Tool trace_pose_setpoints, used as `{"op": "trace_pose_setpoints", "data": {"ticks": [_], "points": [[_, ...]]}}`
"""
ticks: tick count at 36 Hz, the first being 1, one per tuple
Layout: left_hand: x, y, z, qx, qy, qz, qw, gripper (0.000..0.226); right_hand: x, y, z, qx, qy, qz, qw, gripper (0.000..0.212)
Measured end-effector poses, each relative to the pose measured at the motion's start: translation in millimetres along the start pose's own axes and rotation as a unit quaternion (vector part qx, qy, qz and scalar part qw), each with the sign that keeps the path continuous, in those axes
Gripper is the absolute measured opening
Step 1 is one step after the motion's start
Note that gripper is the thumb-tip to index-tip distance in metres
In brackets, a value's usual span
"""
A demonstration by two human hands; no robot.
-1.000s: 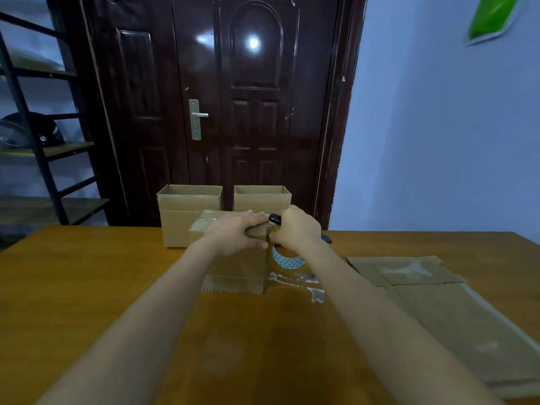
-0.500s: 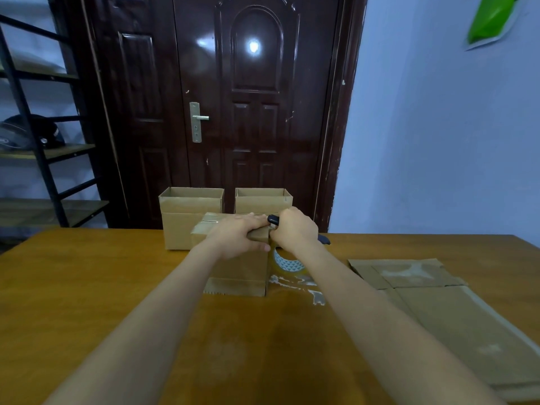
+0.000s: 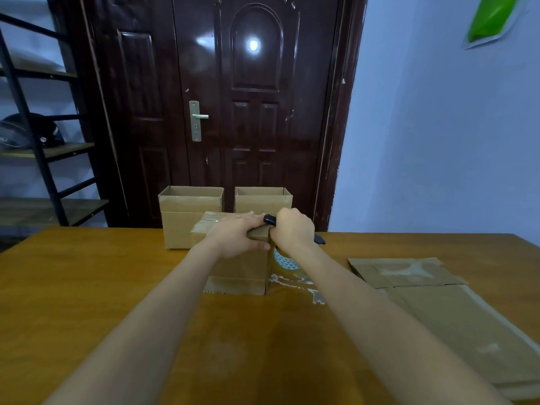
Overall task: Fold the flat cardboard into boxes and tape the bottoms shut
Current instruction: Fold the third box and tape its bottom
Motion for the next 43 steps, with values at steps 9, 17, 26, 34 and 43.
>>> {"op": "trace_pose_setpoints", "data": {"ticks": [9, 17, 26, 34, 43], "points": [[1, 3, 2, 0.008, 0.004, 0.005, 1.0, 0.069, 11, -40, 9, 0.085, 0.014, 0.105, 0.991, 0.011], [0, -11, 1, 0.028, 0.016, 0.086, 0.996, 0.058, 16, -57, 10, 0.099, 0.01, 0.177, 0.979, 0.015], [5, -20, 6, 0.023, 0.052, 0.155, 0.986, 0.041, 13, -56, 12, 0.093, -0.001, 0.194, 0.977, 0.014], [3, -23, 4, 0.003, 0.072, 0.092, 0.993, 0.017, -1, -59, 12, 0.065, -0.01, 0.234, 0.97, 0.008], [-15, -38, 10, -0.081, -0.066, 0.012, 0.994, 0.078, -32, -64, 16, 0.029, -0.015, 0.287, 0.958, 0.029]]}}
Point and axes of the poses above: each hand's wrist, its own z-axis towards the middle knuckle, its own x-axis out of the palm, y = z × x, the point moved 4 cm from there along z, towards the middle knuckle, and after that the axes turned 6 degrees about x, right-handed, at the moved point
